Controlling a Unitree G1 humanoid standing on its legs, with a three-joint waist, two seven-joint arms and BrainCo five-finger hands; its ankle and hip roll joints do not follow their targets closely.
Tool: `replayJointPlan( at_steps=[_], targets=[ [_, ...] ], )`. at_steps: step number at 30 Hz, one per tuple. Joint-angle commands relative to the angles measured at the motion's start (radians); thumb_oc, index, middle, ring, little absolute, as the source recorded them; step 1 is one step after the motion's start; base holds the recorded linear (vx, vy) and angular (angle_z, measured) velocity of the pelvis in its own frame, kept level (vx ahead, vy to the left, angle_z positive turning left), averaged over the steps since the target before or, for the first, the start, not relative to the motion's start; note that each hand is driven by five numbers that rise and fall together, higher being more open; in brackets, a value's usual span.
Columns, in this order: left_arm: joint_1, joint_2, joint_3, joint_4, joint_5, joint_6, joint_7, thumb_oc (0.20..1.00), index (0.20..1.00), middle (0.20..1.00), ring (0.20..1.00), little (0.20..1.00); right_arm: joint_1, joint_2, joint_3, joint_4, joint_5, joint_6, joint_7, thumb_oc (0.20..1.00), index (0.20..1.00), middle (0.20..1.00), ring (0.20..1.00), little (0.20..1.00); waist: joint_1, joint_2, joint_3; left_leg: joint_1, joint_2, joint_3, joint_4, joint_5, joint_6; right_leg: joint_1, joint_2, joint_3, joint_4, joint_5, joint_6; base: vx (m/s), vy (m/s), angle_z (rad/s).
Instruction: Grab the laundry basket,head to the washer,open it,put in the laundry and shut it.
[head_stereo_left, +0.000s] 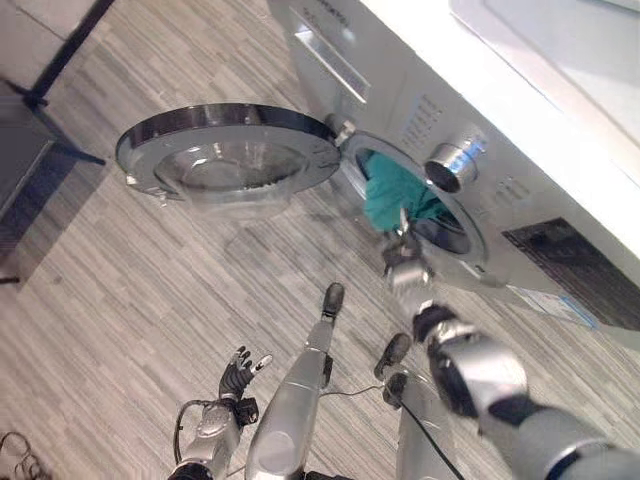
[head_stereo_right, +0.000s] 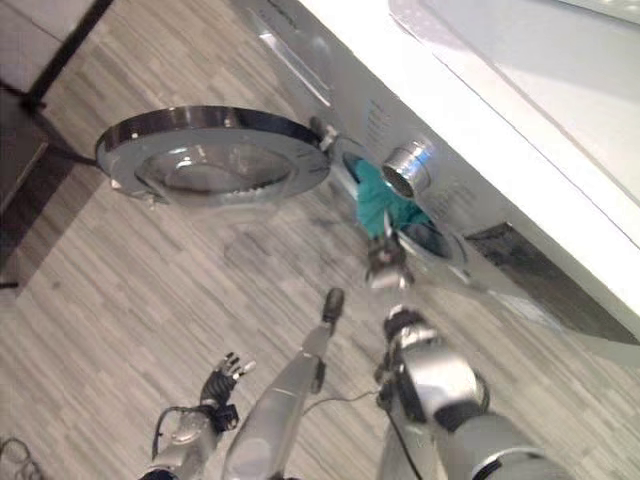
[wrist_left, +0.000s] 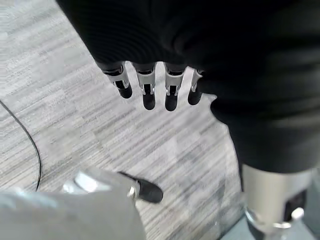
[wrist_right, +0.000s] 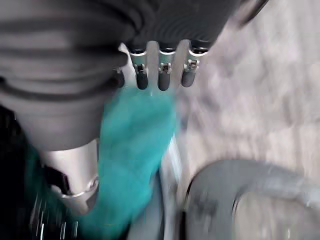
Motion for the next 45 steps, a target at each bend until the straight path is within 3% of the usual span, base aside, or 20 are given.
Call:
replayJointPlan(
  at_steps=[1, 7, 15, 20, 21, 23, 26, 27, 29, 30, 33, 34, 36, 40, 43, 45],
  targets=[
    [-0.009, 0.067, -0.048, -0.032, -0.016, -0.02, -0.021, 1.0, 1.0, 1.0, 1.0, 1.0, -0.005, -0.055, -0.055, 0.011, -0.024, 0.021, -0.022, 1.0, 1.0, 1.0, 1.0, 1.0, 0.039, 0.02, 0.07, 0.024, -0.054, 0.04, 0.078, -0.176, -0.008, 0.231, 0.028, 0.017, -0.251, 0.035, 0.039, 0.06, -0.098, 0.39],
    [-0.012, 0.098, -0.099, -0.062, 0.012, -0.025, -0.032, 1.0, 1.0, 1.0, 1.0, 1.0, -0.095, -0.215, -0.142, 0.094, 0.044, 0.003, -0.055, 1.0, 1.0, 1.0, 1.0, 1.0, 0.103, 0.062, 0.056, -0.014, -0.078, 0.004, 0.086, -0.178, -0.003, 0.207, 0.026, -0.022, -0.225, 0.004, 0.043, 0.06, -0.062, 0.36],
    [-0.012, 0.096, -0.119, -0.094, 0.016, -0.022, -0.021, 1.0, 1.0, 1.0, 1.0, 1.0, -0.101, -0.271, -0.204, 0.142, 0.099, -0.017, -0.085, 1.0, 1.0, 1.0, 1.0, 1.0, 0.131, 0.096, 0.059, -0.055, -0.093, -0.016, 0.097, -0.186, 0.008, 0.172, 0.016, -0.035, -0.194, -0.02, 0.042, 0.04, -0.008, 0.16],
    [0.004, 0.122, -0.124, -0.142, 0.016, -0.026, -0.018, 1.0, 1.0, 1.0, 1.0, 1.0, -0.207, -0.402, -0.084, 0.213, -0.144, 0.029, -0.163, 1.0, 1.0, 1.0, 1.0, 1.0, 0.15, 0.116, 0.057, -0.075, -0.098, -0.025, 0.094, -0.177, 0.007, 0.142, 0.01, -0.051, -0.169, -0.035, 0.04, 0.02, 0.0, 0.08],
    [0.025, 0.141, -0.104, -0.21, 0.0, -0.043, -0.007, 1.0, 1.0, 1.0, 1.0, 1.0, -0.258, -0.516, -0.036, 0.117, -0.168, -0.01, -0.184, 1.0, 1.0, 1.0, 1.0, 1.0, 0.158, 0.122, 0.053, -0.08, -0.101, -0.028, 0.076, -0.159, -0.003, 0.128, 0.012, -0.058, -0.166, -0.038, 0.041, 0.01, 0.024, 0.18],
    [0.027, 0.141, -0.098, -0.224, 0.0, -0.044, 0.0, 1.0, 1.0, 1.0, 1.0, 1.0, -0.26, -0.544, -0.025, 0.059, -0.162, -0.035, -0.192, 1.0, 1.0, 1.0, 1.0, 1.0, 0.158, 0.124, 0.054, -0.08, -0.1, -0.031, 0.064, -0.151, -0.005, 0.122, 0.014, -0.058, -0.163, -0.038, 0.041, 0.01, 0.023, 0.12],
    [0.03, 0.128, -0.075, -0.213, -0.009, -0.045, 0.009, 1.0, 1.0, 1.0, 1.0, 1.0, -0.262, -0.616, -0.019, -0.196, -0.149, -0.166, -0.208, 1.0, 1.0, 1.0, 1.0, 1.0, 0.14, 0.112, 0.051, -0.072, -0.097, -0.037, 0.032, -0.132, -0.014, 0.114, 0.018, -0.055, -0.161, -0.04, 0.044, 0.01, 0.017, 0.06],
    [0.028, 0.126, -0.075, -0.211, -0.009, -0.045, 0.009, 1.0, 1.0, 1.0, 1.0, 1.0, -0.25, -0.611, -0.023, -0.216, -0.158, -0.171, -0.223, 1.0, 1.0, 1.0, 1.0, 1.0, 0.139, 0.113, 0.052, -0.07, -0.098, -0.038, 0.028, -0.129, -0.015, 0.115, 0.018, -0.056, -0.161, -0.04, 0.043, 0.0, 0.0, 0.0],
    [0.026, 0.113, -0.05, -0.17, -0.007, -0.04, 0.019, 1.0, 1.0, 1.0, 1.0, 1.0, -0.243, -0.638, -0.027, -0.443, -0.205, -0.277, -0.254, 1.0, 1.0, 1.0, 1.0, 1.0, 0.114, 0.094, 0.049, -0.054, -0.096, -0.044, 0.006, -0.121, -0.019, 0.118, 0.022, -0.057, -0.159, -0.044, 0.043, 0.0, 0.0, 0.0],
    [0.028, 0.112, -0.043, -0.158, -0.006, -0.039, 0.024, 1.0, 1.0, 1.0, 1.0, 1.0, -0.243, -0.644, -0.021, -0.458, -0.234, -0.281, -0.268, 1.0, 1.0, 1.0, 1.0, 1.0, 0.108, 0.088, 0.048, -0.052, -0.095, -0.044, 0.006, -0.12, -0.019, 0.118, 0.023, -0.057, -0.157, -0.044, 0.043, 0.0, 0.011, 0.06],
    [0.03, 0.11, -0.028, -0.145, 0.006, -0.036, 0.03, 1.0, 1.0, 1.0, 1.0, 1.0, -0.242, -0.632, 0.005, -0.472, -0.317, -0.262, -0.308, 1.0, 1.0, 1.0, 1.0, 1.0, 0.094, 0.078, 0.053, -0.048, -0.092, -0.04, 0.014, -0.124, -0.016, 0.118, 0.021, -0.052, -0.152, -0.042, 0.042, -0.02, 0.023, 0.07],
    [0.028, 0.111, -0.024, -0.138, 0.015, -0.037, 0.034, 1.0, 1.0, 1.0, 1.0, 1.0, -0.225, -0.581, 0.044, -0.413, -0.41, -0.202, -0.324, 1.0, 1.0, 1.0, 1.0, 1.0, 0.087, 0.074, 0.06, -0.049, -0.088, -0.029, 0.035, -0.135, -0.01, 0.115, 0.016, -0.043, -0.142, -0.037, 0.04, -0.03, 0.042, 0.05],
    [0.025, 0.109, -0.025, -0.137, 0.016, -0.038, 0.034, 1.0, 1.0, 1.0, 1.0, 1.0, -0.224, -0.562, 0.057, -0.377, -0.421, -0.176, -0.321, 1.0, 1.0, 1.0, 1.0, 1.0, 0.086, 0.075, 0.063, -0.05, -0.086, -0.024, 0.044, -0.139, -0.008, 0.113, 0.015, -0.04, -0.139, -0.035, 0.039, -0.03, 0.042, -0.09],
    [0.013, 0.108, -0.033, -0.141, 0.013, -0.036, 0.038, 1.0, 1.0, 1.0, 1.0, 1.0, -0.157, -0.427, 0.064, -0.233, -0.457, -0.096, -0.304, 1.0, 1.0, 1.0, 1.0, 1.0, 0.071, 0.078, 0.077, -0.052, -0.077, -0.009, 0.077, -0.157, 0.0, 0.113, 0.014, -0.023, -0.131, -0.034, 0.03, -0.02, 0.024, -0.05],
    [0.009, 0.09, -0.031, -0.149, 0.02, -0.036, 0.038, 1.0, 1.0, 1.0, 1.0, 1.0, -0.028, -0.308, 0.072, -0.296, -0.516, -0.09, -0.293, 1.0, 1.0, 1.0, 1.0, 1.0, 0.047, 0.076, 0.089, -0.048, -0.071, 0.004, 0.084, -0.161, 0.003, 0.114, 0.017, -0.011, -0.135, -0.024, 0.028, -0.02, 0.046, -0.12],
    [0.012, 0.074, -0.005, -0.146, 0.023, -0.036, 0.039, 1.0, 1.0, 1.0, 1.0, 1.0, 0.099, -0.253, 0.124, -0.446, -0.616, -0.087, -0.273, 1.0, 1.0, 1.0, 1.0, 1.0, 0.025, 0.063, 0.098, -0.043, -0.065, 0.016, 0.091, -0.164, 0.004, 0.119, 0.019, 0.001, -0.144, -0.012, 0.029, -0.04, 0.062, -0.23]
  ],
)
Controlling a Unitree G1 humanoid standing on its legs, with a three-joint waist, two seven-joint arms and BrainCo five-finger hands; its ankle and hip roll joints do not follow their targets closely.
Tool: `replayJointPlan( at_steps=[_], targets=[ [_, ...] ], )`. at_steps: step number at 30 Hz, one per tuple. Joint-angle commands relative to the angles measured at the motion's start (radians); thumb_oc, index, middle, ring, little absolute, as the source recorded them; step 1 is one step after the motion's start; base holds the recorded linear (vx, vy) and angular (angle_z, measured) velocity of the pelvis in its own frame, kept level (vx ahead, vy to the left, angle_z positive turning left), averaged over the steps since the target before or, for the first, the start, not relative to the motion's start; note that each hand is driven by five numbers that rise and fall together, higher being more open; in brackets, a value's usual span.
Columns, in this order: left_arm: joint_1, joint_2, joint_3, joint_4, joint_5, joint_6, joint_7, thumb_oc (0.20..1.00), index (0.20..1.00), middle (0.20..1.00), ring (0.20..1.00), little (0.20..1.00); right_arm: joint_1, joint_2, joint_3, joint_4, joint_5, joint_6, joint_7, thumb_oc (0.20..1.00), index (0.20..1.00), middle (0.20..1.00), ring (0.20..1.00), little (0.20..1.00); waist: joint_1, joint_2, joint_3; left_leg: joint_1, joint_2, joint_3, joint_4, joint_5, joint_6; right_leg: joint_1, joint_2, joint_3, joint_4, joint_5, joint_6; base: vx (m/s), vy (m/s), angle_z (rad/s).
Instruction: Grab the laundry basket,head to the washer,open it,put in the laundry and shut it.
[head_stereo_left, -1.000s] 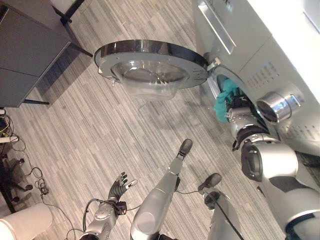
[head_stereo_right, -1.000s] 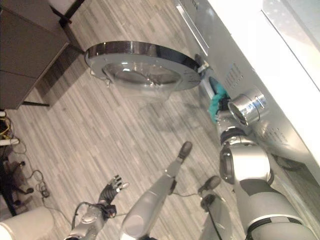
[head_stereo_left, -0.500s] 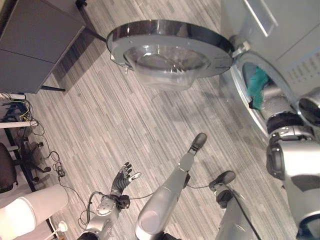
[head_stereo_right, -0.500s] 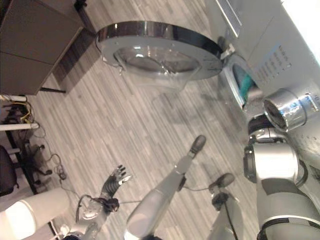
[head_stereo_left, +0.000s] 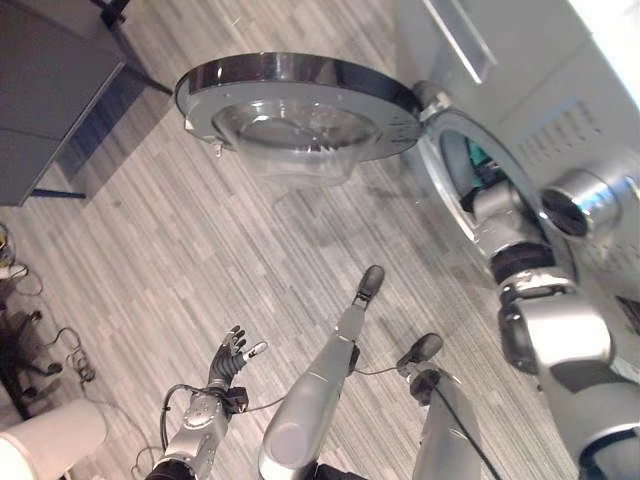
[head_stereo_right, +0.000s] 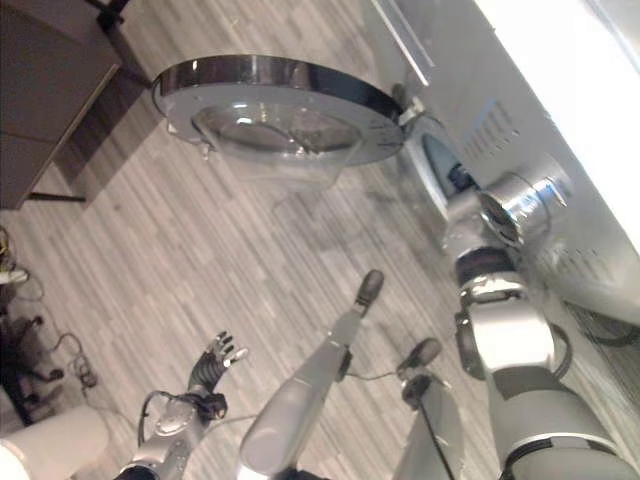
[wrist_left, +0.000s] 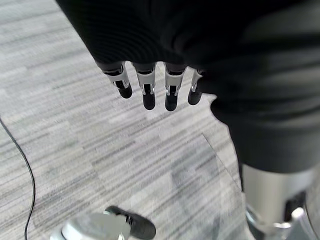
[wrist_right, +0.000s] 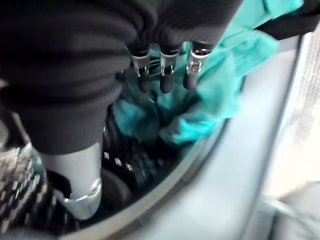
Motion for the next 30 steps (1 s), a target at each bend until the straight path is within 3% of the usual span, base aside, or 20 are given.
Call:
replayJointPlan(
  at_steps=[1, 3, 5, 6, 9, 10, 13, 16, 21, 25, 26, 30],
  targets=[
    [0.0, -0.043, 0.045, 0.046, 0.016, -0.017, 0.03, 1.0, 1.0, 1.0, 1.0, 1.0, 0.125, -0.013, 0.102, -0.219, -0.174, -0.001, 0.035, 1.0, 1.0, 1.0, 1.0, 1.0, -0.007, -0.006, 0.051, 0.027, -0.026, 0.107, 0.113, -0.209, 0.007, 0.185, 0.057, 0.071, -0.255, 0.098, 0.042, -0.05, 0.071, -0.2],
    [0.014, -0.079, 0.096, 0.097, 0.037, -0.004, 0.036, 1.0, 1.0, 1.0, 1.0, 1.0, 0.353, 0.013, 0.183, -0.446, -0.328, 0.016, 0.084, 1.0, 1.0, 1.0, 1.0, 1.0, -0.057, -0.049, 0.053, 0.034, -0.013, 0.132, 0.137, -0.222, 0.011, 0.206, 0.058, 0.089, -0.274, 0.122, 0.046, -0.05, 0.101, -0.25],
    [0.021, -0.088, 0.114, 0.115, 0.049, 0.002, 0.039, 1.0, 1.0, 1.0, 1.0, 1.0, 0.431, 0.003, 0.212, -0.514, -0.394, 0.033, 0.1, 1.0, 1.0, 1.0, 1.0, 1.0, -0.076, -0.065, 0.049, 0.041, -0.009, 0.142, 0.143, -0.228, 0.014, 0.217, 0.058, 0.098, -0.283, 0.132, 0.05, -0.02, 0.094, -0.38],
    [0.031, -0.096, 0.146, 0.156, 0.085, 0.015, 0.034, 1.0, 1.0, 1.0, 1.0, 1.0, 0.582, -0.027, 0.275, -0.615, -0.503, 0.06, 0.168, 1.0, 1.0, 1.0, 1.0, 1.0, -0.111, -0.096, 0.035, 0.071, 0.005, 0.162, 0.148, -0.238, 0.017, 0.246, 0.058, 0.112, -0.297, 0.149, 0.058, 0.0, 0.089, -0.51],
    [0.045, -0.079, 0.165, 0.162, 0.116, 0.022, 0.023, 1.0, 1.0, 1.0, 1.0, 1.0, 0.677, -0.075, 0.321, -0.661, -0.577, 0.085, 0.231, 1.0, 1.0, 1.0, 1.0, 1.0, -0.135, -0.122, 0.013, 0.111, 0.016, 0.181, 0.144, -0.244, 0.018, 0.276, 0.058, 0.123, -0.305, 0.16, 0.063, 0.01, 0.063, -0.48],
    [0.045, -0.067, 0.176, 0.167, 0.129, 0.021, 0.019, 1.0, 1.0, 1.0, 1.0, 1.0, 0.714, -0.09, 0.346, -0.67, -0.605, 0.095, 0.267, 1.0, 1.0, 1.0, 1.0, 1.0, -0.144, -0.13, 0.002, 0.125, 0.029, 0.196, 0.139, -0.221, 0.024, 0.288, 0.067, 0.118, -0.314, 0.187, 0.061, -0.02, 0.073, -0.4],
    [0.044, -0.028, 0.193, 0.195, 0.161, 0.032, 0.0, 1.0, 1.0, 1.0, 1.0, 1.0, 0.788, -0.13, 0.441, -0.658, -0.709, 0.13, 0.352, 1.0, 1.0, 1.0, 1.0, 1.0, -0.169, -0.165, -0.036, 0.208, 0.046, 0.217, 0.126, -0.225, 0.025, 0.33, 0.088, 0.129, -0.27, 0.174, 0.058, 0.05, 0.004, -0.46],
    [0.041, -0.009, 0.211, 0.246, 0.178, 0.042, -0.015, 1.0, 1.0, 1.0, 1.0, 1.0, 0.839, -0.126, 0.505, -0.58, -0.825, 0.16, 0.398, 1.0, 1.0, 1.0, 1.0, 1.0, -0.179, -0.195, -0.078, 0.276, 0.063, 0.234, 0.11, -0.227, 0.027, 0.375, 0.116, 0.115, -0.239, 0.151, 0.057, 0.05, -0.05, -0.3],
    [0.006, -0.03, 0.238, 0.387, 0.198, 0.064, -0.013, 1.0, 1.0, 1.0, 1.0, 1.0, 0.937, -0.036, 0.453, -0.303, -0.884, 0.206, 0.374, 1.0, 1.0, 1.0, 1.0, 1.0, -0.187, -0.227, -0.154, 0.359, 0.079, 0.279, 0.09, -0.215, 0.025, 0.469, 0.152, 0.1, -0.287, 0.13, 0.05, -0.03, -0.064, -0.26],
    [-0.003, -0.044, 0.237, 0.42, 0.236, 0.07, 0.006, 1.0, 1.0, 1.0, 1.0, 1.0, 0.976, -0.02, 0.387, -0.125, -0.95, 0.233, 0.303, 1.0, 1.0, 1.0, 1.0, 1.0, -0.19, -0.22, -0.191, 0.37, 0.074, 0.282, 0.097, -0.189, 0.012, 0.526, 0.178, 0.118, -0.354, 0.125, 0.031, -0.08, -0.087, -0.17],
    [-0.009, -0.056, 0.235, 0.441, 0.268, 0.074, 0.025, 1.0, 1.0, 1.0, 1.0, 1.0, 0.971, -0.013, 0.342, 0.008, -0.972, 0.249, 0.252, 1.0, 1.0, 1.0, 1.0, 1.0, -0.192, -0.211, -0.217, 0.386, 0.076, 0.29, 0.097, -0.181, 0.005, 0.576, 0.182, 0.109, -0.402, 0.122, 0.025, -0.11, -0.077, -0.07],
    [-0.019, -0.07, 0.227, 0.449, 0.318, 0.093, 0.054, 1.0, 1.0, 1.0, 1.0, 1.0, 0.955, -0.002, 0.272, 0.22, -0.967, 0.284, 0.204, 1.0, 1.0, 1.0, 1.0, 1.0, -0.183, -0.19, -0.255, 0.399, 0.078, 0.273, 0.105, -0.156, -0.005, 0.643, 0.199, 0.111, -0.452, 0.115, 0.004, -0.09, -0.067, 0.02]
  ],
)
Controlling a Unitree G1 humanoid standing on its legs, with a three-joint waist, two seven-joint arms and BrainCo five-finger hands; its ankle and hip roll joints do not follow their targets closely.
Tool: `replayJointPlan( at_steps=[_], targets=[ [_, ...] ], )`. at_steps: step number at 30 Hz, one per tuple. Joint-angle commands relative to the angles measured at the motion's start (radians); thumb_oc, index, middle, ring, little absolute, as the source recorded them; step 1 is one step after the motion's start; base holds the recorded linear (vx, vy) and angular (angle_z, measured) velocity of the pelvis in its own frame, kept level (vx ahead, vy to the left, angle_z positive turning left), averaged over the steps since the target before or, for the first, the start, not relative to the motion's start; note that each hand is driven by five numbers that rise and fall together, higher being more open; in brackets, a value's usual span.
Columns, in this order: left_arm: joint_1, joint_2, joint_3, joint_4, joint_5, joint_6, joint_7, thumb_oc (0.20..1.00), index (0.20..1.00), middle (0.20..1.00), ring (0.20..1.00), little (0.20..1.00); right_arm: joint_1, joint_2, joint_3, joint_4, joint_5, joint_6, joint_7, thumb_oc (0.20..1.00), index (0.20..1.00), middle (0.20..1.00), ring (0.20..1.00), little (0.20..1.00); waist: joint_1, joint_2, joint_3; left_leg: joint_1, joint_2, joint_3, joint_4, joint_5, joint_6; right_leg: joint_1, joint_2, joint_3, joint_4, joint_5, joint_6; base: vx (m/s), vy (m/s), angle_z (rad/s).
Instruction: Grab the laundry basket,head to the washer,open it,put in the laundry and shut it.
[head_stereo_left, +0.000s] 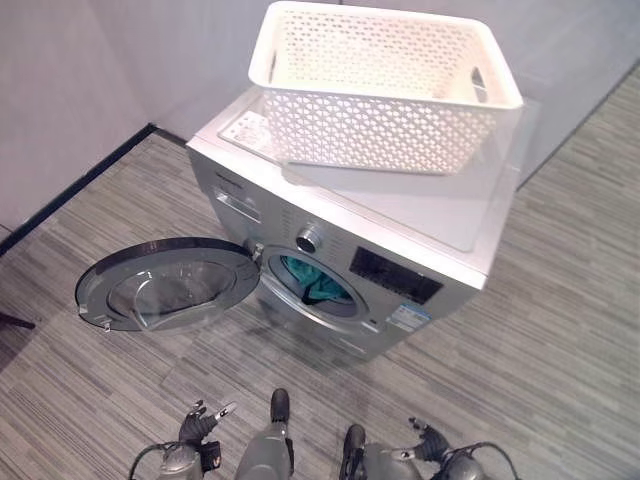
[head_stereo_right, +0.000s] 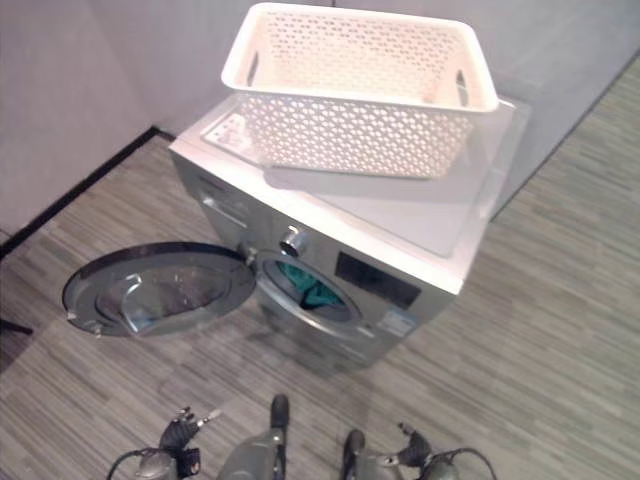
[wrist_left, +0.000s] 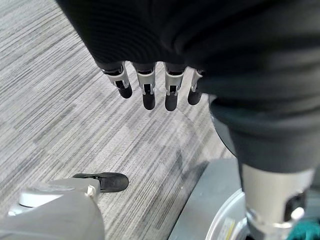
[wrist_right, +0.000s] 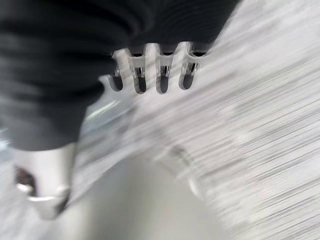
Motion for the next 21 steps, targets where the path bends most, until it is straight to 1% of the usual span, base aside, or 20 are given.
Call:
replayJointPlan(
  at_steps=[1, 2, 3, 4, 5, 6, 7, 8, 9, 10, 11, 12, 13, 15, 17, 18, 19, 20, 21],
  targets=[
    [-0.037, 0.026, 0.001, -0.031, 0.028, 0.004, 0.045, 1.0, 1.0, 1.0, 1.0, 1.0, -0.044, -0.014, -0.01, 0.013, 0.007, 0.032, -0.052, 1.0, 1.0, 1.0, 1.0, 1.0, 0.026, -0.052, 0.042, -0.043, -0.065, 0.018, 0.059, -0.036, 0.007, 0.232, 0.057, -0.05, -0.271, 0.012, 0.024, -0.07, -0.03, 0.18],
    [-0.041, 0.021, 0.003, -0.04, 0.013, 0.005, 0.045, 1.0, 1.0, 1.0, 1.0, 1.0, -0.057, -0.013, -0.025, 0.055, 0.026, 0.04, -0.055, 1.0, 1.0, 1.0, 1.0, 1.0, 0.036, -0.048, 0.042, -0.049, -0.062, -0.011, 0.076, -0.021, 0.0, 0.239, 0.06, -0.045, -0.27, 0.01, 0.019, -0.11, -0.004, 0.2],
    [-0.049, 0.014, -0.002, -0.053, 0.009, 0.002, 0.053, 1.0, 1.0, 1.0, 1.0, 1.0, -0.072, -0.014, -0.032, 0.078, 0.041, 0.043, -0.06, 1.0, 1.0, 1.0, 1.0, 1.0, 0.047, -0.043, 0.051, -0.06, -0.062, -0.064, 0.11, 0.004, -0.018, 0.236, 0.06, -0.034, -0.261, 0.012, 0.012, -0.13, 0.024, 0.12],
    [-0.051, 0.01, -0.006, -0.081, -0.001, -0.002, 0.057, 1.0, 1.0, 1.0, 1.0, 1.0, -0.087, -0.016, -0.034, 0.087, 0.046, 0.043, -0.067, 1.0, 1.0, 1.0, 1.0, 1.0, 0.059, -0.041, 0.061, -0.065, -0.071, -0.13, 0.136, 0.013, -0.032, 0.233, 0.055, -0.024, -0.252, 0.013, 0.007, -0.1, 0.031, 0.0],
    [-0.052, 0.01, -0.006, -0.081, -0.001, -0.002, 0.057, 1.0, 1.0, 1.0, 1.0, 1.0, -0.087, -0.016, -0.034, 0.088, 0.046, 0.043, -0.067, 1.0, 1.0, 1.0, 1.0, 1.0, 0.059, -0.04, 0.059, -0.068, -0.07, -0.131, 0.134, 0.015, -0.032, 0.231, 0.056, -0.025, -0.253, 0.016, 0.007, -0.08, 0.037, -0.14],
    [-0.038, 0.005, -0.01, -0.126, -0.027, 0.002, 0.054, 1.0, 1.0, 1.0, 1.0, 1.0, -0.099, -0.018, -0.037, 0.106, 0.048, 0.048, -0.074, 1.0, 1.0, 1.0, 1.0, 1.0, 0.067, -0.041, 0.068, -0.073, -0.073, -0.249, 0.156, 0.006, -0.034, 0.225, 0.046, -0.006, -0.238, 0.013, 0.005, -0.01, 0.056, -0.08],
    [-0.029, 0.004, -0.016, -0.151, -0.029, 0.004, 0.056, 1.0, 1.0, 1.0, 1.0, 1.0, -0.101, -0.019, -0.041, 0.111, 0.047, 0.049, -0.075, 1.0, 1.0, 1.0, 1.0, 1.0, 0.063, -0.044, 0.065, -0.064, -0.034, -0.278, 0.138, -0.002, -0.036, 0.228, 0.039, 0.003, -0.228, 0.005, 0.008, 0.0, 0.103, -0.02],
    [-0.02, 0.005, -0.021, -0.182, -0.035, 0.005, 0.055, 1.0, 1.0, 1.0, 1.0, 1.0, -0.101, -0.019, -0.046, 0.112, 0.049, 0.052, -0.072, 1.0, 1.0, 1.0, 1.0, 1.0, 0.056, -0.044, 0.059, -0.06, 0.002, -0.277, 0.124, 0.003, -0.036, 0.225, 0.03, 0.003, -0.223, 0.003, 0.012, 0.06, 0.145, 0.03],
    [-0.009, 0.01, -0.026, -0.218, -0.027, 0.006, 0.058, 1.0, 1.0, 1.0, 1.0, 1.0, -0.101, -0.021, -0.051, 0.11, 0.049, 0.056, -0.071, 1.0, 1.0, 1.0, 1.0, 1.0, 0.049, -0.044, 0.053, -0.051, 0.049, -0.275, 0.097, 0.013, -0.035, 0.224, 0.019, 0.006, -0.219, 0.001, 0.019, 0.08, 0.152, 0.03],
    [0.0, 0.02, -0.024, -0.248, -0.011, 0.009, 0.066, 1.0, 1.0, 1.0, 1.0, 1.0, -0.102, -0.022, -0.053, 0.108, 0.049, 0.056, -0.072, 1.0, 1.0, 1.0, 1.0, 1.0, 0.049, -0.041, 0.045, -0.029, 0.089, -0.273, 0.056, 0.023, -0.037, 0.227, 0.015, 0.018, -0.216, -0.004, 0.025, 0.12, 0.15, 0.09],
    [0.003, 0.031, -0.023, -0.262, 0.007, 0.013, 0.076, 1.0, 1.0, 1.0, 1.0, 1.0, -0.105, -0.019, -0.057, 0.107, 0.053, 0.057, -0.071, 1.0, 1.0, 1.0, 1.0, 1.0, 0.046, -0.035, 0.039, -0.02, 0.118, -0.277, 0.031, 0.035, -0.044, 0.227, 0.015, 0.026, -0.214, -0.006, 0.031, 0.16, 0.133, 0.09],
    [0.005, 0.037, -0.02, -0.277, 0.022, 0.023, 0.082, 1.0, 1.0, 1.0, 1.0, 1.0, -0.105, -0.018, -0.056, 0.098, 0.053, 0.061, -0.067, 1.0, 1.0, 1.0, 1.0, 1.0, 0.042, -0.024, 0.032, -0.005, 0.135, -0.285, 0.005, 0.039, -0.049, 0.231, 0.022, 0.04, -0.214, -0.011, 0.035, 0.18, 0.141, -0.06],
    [0.005, 0.041, -0.015, -0.284, 0.038, 0.031, 0.088, 1.0, 1.0, 1.0, 1.0, 1.0, -0.097, -0.016, -0.063, 0.092, 0.054, 0.061, -0.067, 1.0, 1.0, 1.0, 1.0, 1.0, 0.035, -0.014, 0.027, 0.007, 0.141, -0.275, -0.011, 0.04, -0.057, 0.241, 0.027, 0.046, -0.217, -0.014, 0.034, 0.18, 0.156, -0.15],
    [-0.006, 0.062, -0.008, -0.302, 0.1, 0.043, 0.111, 1.0, 1.0, 1.0, 1.0, 1.0, -0.069, -0.012, -0.074, 0.074, 0.052, 0.066, -0.064, 1.0, 1.0, 1.0, 1.0, 1.0, 0.017, -0.002, 0.021, 0.015, 0.138, -0.222, -0.016, 0.044, -0.079, 0.269, 0.014, 0.047, -0.243, -0.008, 0.042, 0.17, 0.196, -0.12],
    [-0.021, 0.088, 0.022, -0.335, 0.127, 0.045, 0.132, 1.0, 1.0, 1.0, 1.0, 1.0, -0.063, -0.008, -0.066, 0.066, 0.03, 0.07, -0.054, 1.0, 1.0, 1.0, 1.0, 1.0, 0.015, 0.011, 0.009, 0.043, 0.122, -0.215, -0.043, 0.023, -0.086, 0.281, -0.006, 0.055, -0.263, 0.007, 0.06, 0.15, 0.185, -0.13],
    [-0.021, 0.089, 0.023, -0.336, 0.127, 0.045, 0.132, 1.0, 1.0, 1.0, 1.0, 1.0, -0.063, -0.008, -0.066, 0.066, 0.03, 0.07, -0.054, 1.0, 1.0, 1.0, 1.0, 1.0, 0.016, 0.01, 0.01, 0.046, 0.122, -0.214, -0.045, 0.023, -0.086, 0.283, -0.007, 0.056, -0.264, 0.007, 0.06, 0.1, 0.143, -0.13],
    [-0.033, 0.109, 0.04, -0.363, 0.124, 0.044, 0.136, 1.0, 1.0, 1.0, 1.0, 1.0, -0.062, -0.005, -0.058, 0.058, 0.014, 0.075, -0.048, 1.0, 1.0, 1.0, 1.0, 1.0, 0.014, 0.015, 0.008, 0.053, 0.117, -0.203, -0.054, 0.017, -0.089, 0.279, -0.017, 0.061, -0.27, 0.015, 0.066, 0.06, 0.268, -0.25],
    [-0.077, 0.203, 0.105, -0.493, 0.14, 0.041, 0.17, 1.0, 1.0, 1.0, 1.0, 1.0, -0.077, -0.005, -0.028, 0.032, -0.043, 0.085, -0.033, 1.0, 1.0, 1.0, 1.0, 1.0, 0.014, 0.019, 0.023, 0.045, 0.1, -0.179, -0.046, -0.006, -0.082, 0.25, -0.042, 0.076, -0.269, 0.035, 0.082, 0.06, 0.269, -0.28],
    [-0.076, 0.204, 0.106, -0.495, 0.14, 0.043, 0.17, 1.0, 1.0, 1.0, 1.0, 1.0, -0.077, -0.004, -0.027, 0.032, -0.043, 0.085, -0.033, 1.0, 1.0, 1.0, 1.0, 1.0, 0.015, 0.018, 0.023, 0.044, 0.1, -0.178, -0.045, -0.007, -0.082, 0.248, -0.043, 0.078, -0.268, 0.035, 0.082, 0.0, 0.256, -0.5]
  ],
)
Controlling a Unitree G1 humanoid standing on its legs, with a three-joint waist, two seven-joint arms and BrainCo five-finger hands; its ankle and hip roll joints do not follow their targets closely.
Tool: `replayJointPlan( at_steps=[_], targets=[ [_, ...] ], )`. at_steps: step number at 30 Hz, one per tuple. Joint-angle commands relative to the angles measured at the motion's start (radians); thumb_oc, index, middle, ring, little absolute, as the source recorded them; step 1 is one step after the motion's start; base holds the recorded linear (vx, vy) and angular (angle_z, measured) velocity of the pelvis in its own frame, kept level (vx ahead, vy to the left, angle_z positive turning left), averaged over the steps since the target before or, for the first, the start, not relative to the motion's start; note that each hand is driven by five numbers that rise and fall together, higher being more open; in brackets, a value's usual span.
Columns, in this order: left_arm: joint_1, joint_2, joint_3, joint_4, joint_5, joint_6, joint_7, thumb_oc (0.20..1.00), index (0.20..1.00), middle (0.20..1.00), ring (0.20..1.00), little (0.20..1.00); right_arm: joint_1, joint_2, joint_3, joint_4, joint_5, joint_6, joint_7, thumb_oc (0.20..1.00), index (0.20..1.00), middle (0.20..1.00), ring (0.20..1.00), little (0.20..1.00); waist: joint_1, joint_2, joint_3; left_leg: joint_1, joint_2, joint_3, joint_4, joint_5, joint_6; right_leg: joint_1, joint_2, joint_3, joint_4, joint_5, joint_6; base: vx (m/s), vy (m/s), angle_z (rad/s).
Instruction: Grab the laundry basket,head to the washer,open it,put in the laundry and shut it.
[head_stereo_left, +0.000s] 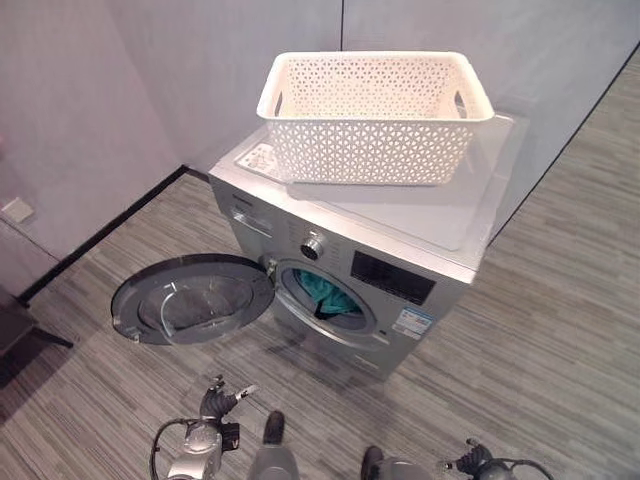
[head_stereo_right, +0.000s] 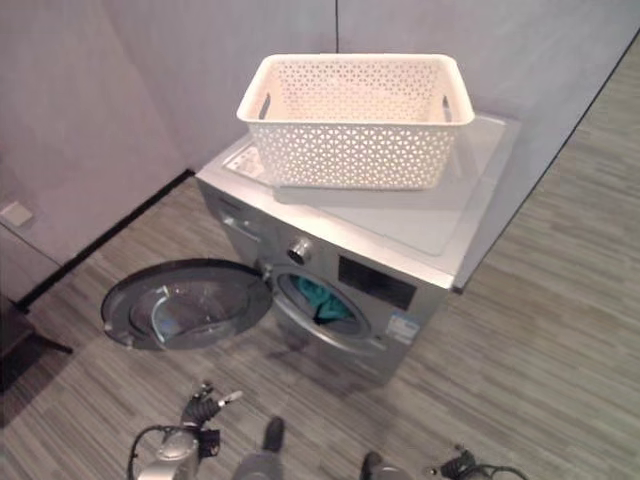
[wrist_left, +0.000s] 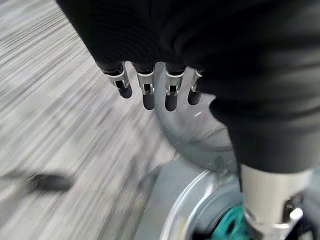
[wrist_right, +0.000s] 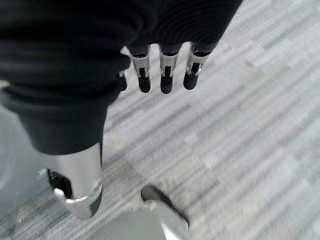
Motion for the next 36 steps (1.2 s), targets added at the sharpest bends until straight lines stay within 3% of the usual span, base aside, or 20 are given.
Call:
replayJointPlan(
  at_steps=[1, 4, 6, 9, 11, 13, 16, 19, 24, 27, 31, 32, 36],
  targets=[
    [-0.091, 0.191, 0.125, -0.198, 0.066, -0.061, 0.087, 1.0, 1.0, 1.0, 1.0, 1.0, -0.04, 0.004, 0.035, -0.031, -0.076, 0.012, 0.017, 1.0, 1.0, 1.0, 1.0, 1.0, -0.001, -0.05, 0.021, -0.094, 0.001, -0.041, 0.07, -0.001, -0.005, 0.214, -0.039, -0.007, -0.239, 0.019, 0.08, -0.05, 0.087, -0.46],
    [-0.171, 0.306, 0.2, -0.283, 0.137, -0.05, 0.147, 1.0, 1.0, 1.0, 1.0, 1.0, -0.055, 0.024, 0.067, -0.044, -0.085, 0.016, 0.035, 1.0, 1.0, 1.0, 1.0, 1.0, 0.004, -0.06, 0.042, -0.122, -0.01, -0.026, 0.088, -0.026, 0.006, 0.179, -0.054, 0.009, -0.245, 0.045, 0.093, -0.07, 0.103, -0.19],
    [-0.278, 0.425, 0.23, -0.266, 0.191, -0.023, 0.205, 1.0, 1.0, 1.0, 1.0, 1.0, -0.06, 0.034, 0.098, -0.062, -0.093, 0.015, 0.052, 1.0, 1.0, 1.0, 1.0, 1.0, 0.002, -0.078, 0.058, -0.137, -0.015, -0.013, 0.105, -0.042, 0.015, 0.163, -0.066, 0.021, -0.244, 0.054, 0.102, -0.05, 0.074, -0.29],
    [-0.482, 0.59, 0.188, -0.181, 0.215, 0.037, 0.225, 1.0, 1.0, 1.0, 1.0, 1.0, -0.072, 0.022, 0.134, -0.095, -0.094, 0.021, 0.076, 1.0, 1.0, 1.0, 1.0, 1.0, -0.017, -0.094, 0.085, -0.179, -0.021, -0.005, 0.134, -0.053, 0.022, 0.123, -0.079, 0.028, -0.234, 0.066, 0.113, -0.09, 0.062, -0.2],
    [-0.68, 0.7, 0.066, -0.004, 0.2, 0.051, 0.203, 1.0, 1.0, 1.0, 1.0, 1.0, -0.085, 0.003, 0.153, -0.112, -0.082, 0.022, 0.083, 1.0, 1.0, 1.0, 1.0, 1.0, -0.037, -0.106, 0.105, -0.217, -0.024, -0.003, 0.155, -0.055, 0.024, 0.089, -0.083, 0.028, -0.224, 0.074, 0.118, -0.1, 0.038, -0.03],
    [-0.944, 0.764, -0.185, 0.322, 0.228, 0.068, 0.135, 1.0, 1.0, 1.0, 1.0, 1.0, -0.11, -0.012, 0.181, -0.111, -0.066, 0.016, 0.083, 1.0, 1.0, 1.0, 1.0, 1.0, -0.06, -0.124, 0.125, -0.251, -0.024, -0.002, 0.174, -0.058, 0.028, 0.055, -0.086, 0.027, -0.212, 0.082, 0.121, -0.07, 0.04, -0.02],
    [-1.237, 0.765, -0.458, 0.572, 0.294, 0.091, 0.054, 1.0, 1.0, 1.0, 1.0, 1.0, -0.133, -0.033, 0.212, -0.113, -0.04, 0.003, 0.077, 1.0, 1.0, 1.0, 1.0, 1.0, -0.084, -0.161, 0.145, -0.299, -0.015, -0.001, 0.193, -0.056, 0.029, 0.01, -0.085, 0.031, -0.21, 0.104, 0.125, -0.04, 0.018, -0.11],
    [-1.359, 0.749, -0.557, 0.716, 0.341, 0.118, 0.001, 1.0, 1.0, 1.0, 1.0, 1.0, -0.151, -0.056, 0.233, -0.12, -0.018, -0.006, 0.072, 1.0, 1.0, 1.0, 1.0, 1.0, -0.109, -0.208, 0.163, -0.343, -0.007, 0.0, 0.206, -0.059, 0.03, -0.028, -0.08, 0.038, -0.218, 0.135, 0.133, -0.02, 0.009, -0.12],
    [-1.399, 0.773, -0.663, 0.827, 0.485, 0.164, -0.106, 1.0, 1.0, 1.0, 1.0, 1.0, -0.193, -0.068, 0.267, -0.158, -0.001, -0.007, 0.076, 1.0, 1.0, 1.0, 1.0, 1.0, -0.131, -0.268, 0.186, -0.409, 0.002, 0.007, 0.244, -0.074, 0.031, -0.079, -0.08, 0.056, -0.252, 0.193, 0.15, -0.01, 0.036, -0.13],
    [-1.312, 0.801, -0.646, 0.836, 0.54, 0.188, -0.172, 1.0, 1.0, 1.0, 1.0, 1.0, -0.228, -0.068, 0.29, -0.265, 0.017, -0.008, 0.077, 1.0, 1.0, 1.0, 1.0, 1.0, -0.138, -0.311, 0.208, -0.443, 0.007, 0.012, 0.29, -0.104, 0.035, -0.104, -0.074, 0.082, -0.264, 0.22, 0.156, -0.01, 0.037, -0.18],
    [-1.16, 0.811, -0.595, 0.821, 0.568, 0.203, -0.273, 1.0, 1.0, 1.0, 1.0, 1.0, -0.224, -0.079, 0.294, -0.359, 0.025, 0.003, 0.084, 1.0, 1.0, 1.0, 1.0, 1.0, -0.142, -0.331, 0.215, -0.464, 0.016, 0.018, 0.324, -0.127, 0.039, -0.118, -0.065, 0.099, -0.268, 0.23, 0.159, 0.02, 0.015, -0.15],
    [-1.084, 0.82, -0.607, 0.813, 0.608, 0.209, -0.353, 1.0, 1.0, 1.0, 1.0, 1.0, -0.219, -0.087, 0.294, -0.402, 0.02, 0.013, 0.094, 1.0, 1.0, 1.0, 1.0, 1.0, -0.142, -0.337, 0.216, -0.46, 0.024, 0.013, 0.345, -0.173, 0.035, -0.109, -0.057, 0.104, -0.273, 0.216, 0.162, 0.1, -0.011, -0.32],
    [-0.989, 0.814, -0.616, 0.771, 0.64, 0.217, -0.444, 1.0, 1.0, 1.0, 1.0, 1.0, -0.211, -0.109, 0.289, -0.422, 0.006, 0.031, 0.111, 1.0, 1.0, 1.0, 1.0, 1.0, -0.157, -0.337, 0.214, -0.459, 0.03, 0.017, 0.365, -0.194, 0.039, -0.109, -0.046, 0.122, -0.277, 0.218, 0.159, 0.04, 0.017, -0.29]
  ],
)
